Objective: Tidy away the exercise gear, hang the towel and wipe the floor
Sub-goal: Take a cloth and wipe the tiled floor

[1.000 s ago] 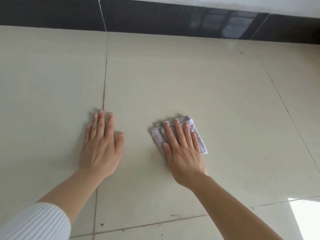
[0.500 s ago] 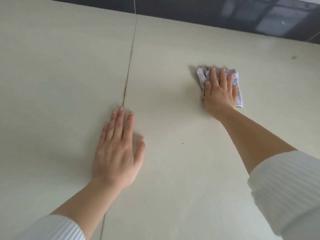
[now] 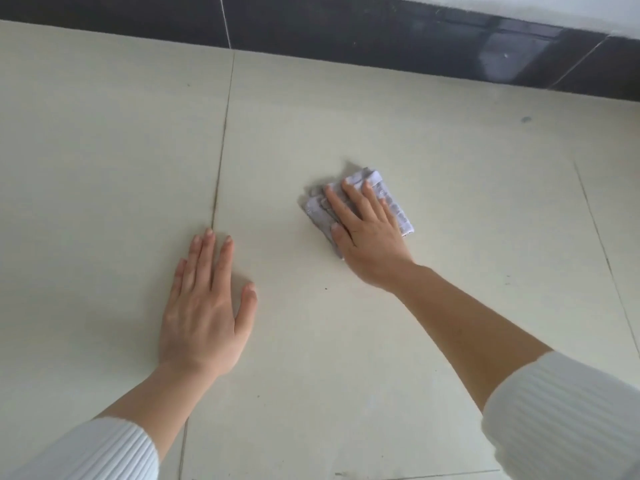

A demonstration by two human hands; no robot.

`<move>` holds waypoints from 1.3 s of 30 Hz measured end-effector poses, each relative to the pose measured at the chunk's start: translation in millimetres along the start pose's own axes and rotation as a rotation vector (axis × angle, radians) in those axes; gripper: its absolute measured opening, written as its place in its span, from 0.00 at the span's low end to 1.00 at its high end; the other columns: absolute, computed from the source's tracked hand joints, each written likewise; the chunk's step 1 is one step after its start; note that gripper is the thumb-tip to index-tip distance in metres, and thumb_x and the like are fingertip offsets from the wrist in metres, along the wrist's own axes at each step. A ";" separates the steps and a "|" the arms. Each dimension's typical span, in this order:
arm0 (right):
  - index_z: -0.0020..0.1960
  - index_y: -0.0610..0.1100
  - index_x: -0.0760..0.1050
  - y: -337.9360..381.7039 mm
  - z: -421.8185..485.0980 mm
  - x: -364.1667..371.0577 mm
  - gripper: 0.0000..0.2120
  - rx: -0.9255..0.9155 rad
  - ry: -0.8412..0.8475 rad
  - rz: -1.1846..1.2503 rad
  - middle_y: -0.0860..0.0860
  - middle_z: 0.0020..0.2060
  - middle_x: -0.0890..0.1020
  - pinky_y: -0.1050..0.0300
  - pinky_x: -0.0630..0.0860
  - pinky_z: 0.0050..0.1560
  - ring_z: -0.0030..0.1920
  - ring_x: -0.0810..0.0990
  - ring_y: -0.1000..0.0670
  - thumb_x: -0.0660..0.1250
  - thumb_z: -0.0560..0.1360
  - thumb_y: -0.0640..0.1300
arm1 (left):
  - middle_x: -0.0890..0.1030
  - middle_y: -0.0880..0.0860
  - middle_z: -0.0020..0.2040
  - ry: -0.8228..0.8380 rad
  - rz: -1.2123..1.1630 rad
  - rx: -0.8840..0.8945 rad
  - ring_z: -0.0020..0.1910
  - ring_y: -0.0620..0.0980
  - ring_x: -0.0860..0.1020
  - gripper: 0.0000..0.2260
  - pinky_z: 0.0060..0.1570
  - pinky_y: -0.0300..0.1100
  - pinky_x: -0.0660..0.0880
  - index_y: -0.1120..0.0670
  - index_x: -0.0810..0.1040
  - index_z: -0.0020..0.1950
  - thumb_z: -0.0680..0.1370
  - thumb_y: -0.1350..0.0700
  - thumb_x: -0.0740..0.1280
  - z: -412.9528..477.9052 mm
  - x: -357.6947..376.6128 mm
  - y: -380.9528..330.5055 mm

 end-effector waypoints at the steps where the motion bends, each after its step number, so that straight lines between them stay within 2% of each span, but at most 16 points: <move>1: 0.78 0.59 0.41 10.3 -18.7 6.3 0.25 -0.049 0.032 -0.017 0.56 0.78 0.43 0.53 0.34 0.75 0.77 0.35 0.52 0.45 0.83 0.53 | 0.55 0.59 0.78 0.004 -0.001 0.004 0.78 0.54 0.52 0.31 0.75 0.51 0.52 0.59 0.56 0.77 0.78 0.44 0.49 -0.1 -0.4 -0.7; 5: 0.78 0.58 0.39 29.3 -63.9 29.0 0.25 -0.231 0.123 -0.137 0.57 0.78 0.42 0.52 0.36 0.76 0.77 0.35 0.51 0.40 0.82 0.54 | 0.55 0.59 0.78 0.014 -0.004 -0.009 0.78 0.54 0.52 0.31 0.75 0.52 0.52 0.59 0.57 0.77 0.78 0.44 0.49 0.2 -1.0 -1.0; 8: 0.78 0.57 0.44 16.8 -38.4 23.8 0.25 -0.271 0.053 -0.263 0.53 0.78 0.48 0.49 0.43 0.76 0.78 0.42 0.48 0.38 0.81 0.55 | 0.55 0.59 0.78 0.007 -0.005 -0.011 0.77 0.54 0.53 0.31 0.75 0.52 0.53 0.59 0.57 0.77 0.78 0.44 0.50 1.3 -0.7 -0.9; 13: 0.77 0.59 0.37 1.1 34.7 0.8 0.24 -0.002 0.011 -0.166 0.52 0.78 0.38 0.49 0.37 0.76 0.77 0.35 0.49 0.38 0.82 0.56 | 0.56 0.58 0.78 -0.002 -0.008 -0.005 0.77 0.54 0.53 0.31 0.74 0.51 0.53 0.58 0.57 0.77 0.77 0.44 0.51 2.7 0.5 -0.7; 19: 0.77 0.62 0.41 -44.1 51.8 -19.5 0.23 0.320 -0.043 -0.106 0.52 0.78 0.40 0.42 0.38 0.75 0.77 0.37 0.44 0.40 0.82 0.56 | 0.55 0.57 0.78 -0.022 -0.020 -0.011 0.78 0.53 0.52 0.30 0.75 0.49 0.52 0.57 0.57 0.77 0.78 0.44 0.52 1.8 -0.7 1.4; 21: 0.77 0.62 0.42 -55.7 39.6 -23.5 0.23 0.381 -0.076 -0.092 0.52 0.78 0.41 0.43 0.40 0.75 0.77 0.38 0.43 0.40 0.82 0.55 | 0.55 0.57 0.78 -0.022 -0.028 -0.008 0.78 0.53 0.52 0.30 0.75 0.49 0.51 0.57 0.57 0.77 0.77 0.44 0.51 2.1 -0.8 1.0; 25: 0.77 0.61 0.42 -73.2 5.6 -22.6 0.23 0.424 -0.106 -0.087 0.53 0.78 0.42 0.47 0.42 0.76 0.78 0.40 0.46 0.40 0.83 0.54 | 0.54 0.57 0.78 -0.012 -0.045 -0.008 0.78 0.53 0.51 0.31 0.75 0.48 0.49 0.56 0.56 0.77 0.77 0.44 0.51 2.9 1.0 1.5; 31: 0.78 0.59 0.42 -90.8 -69.5 -7.9 0.24 0.469 -0.107 -0.078 0.54 0.78 0.42 0.50 0.40 0.76 0.78 0.41 0.48 0.40 0.83 0.55 | 0.55 0.59 0.78 -0.029 -0.037 0.005 0.77 0.54 0.52 0.31 0.75 0.49 0.50 0.58 0.57 0.77 0.77 0.44 0.51 2.8 0.3 0.1; 39: 0.78 0.56 0.48 -62.1 -166.0 27.8 0.23 0.413 -0.208 -0.029 0.55 0.78 0.49 0.56 0.39 0.75 0.78 0.44 0.50 0.44 0.83 0.51 | 0.53 0.60 0.78 -0.039 -0.046 0.033 0.78 0.56 0.50 0.31 0.75 0.51 0.48 0.58 0.55 0.77 0.77 0.44 0.48 2.6 4.7 1.8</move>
Point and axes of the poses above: each hand's wrist, its own z-axis towards the middle knuckle, its own x-axis out of the palm, y = z × x, the point moved 6 cm from there along z, towards the middle knuckle
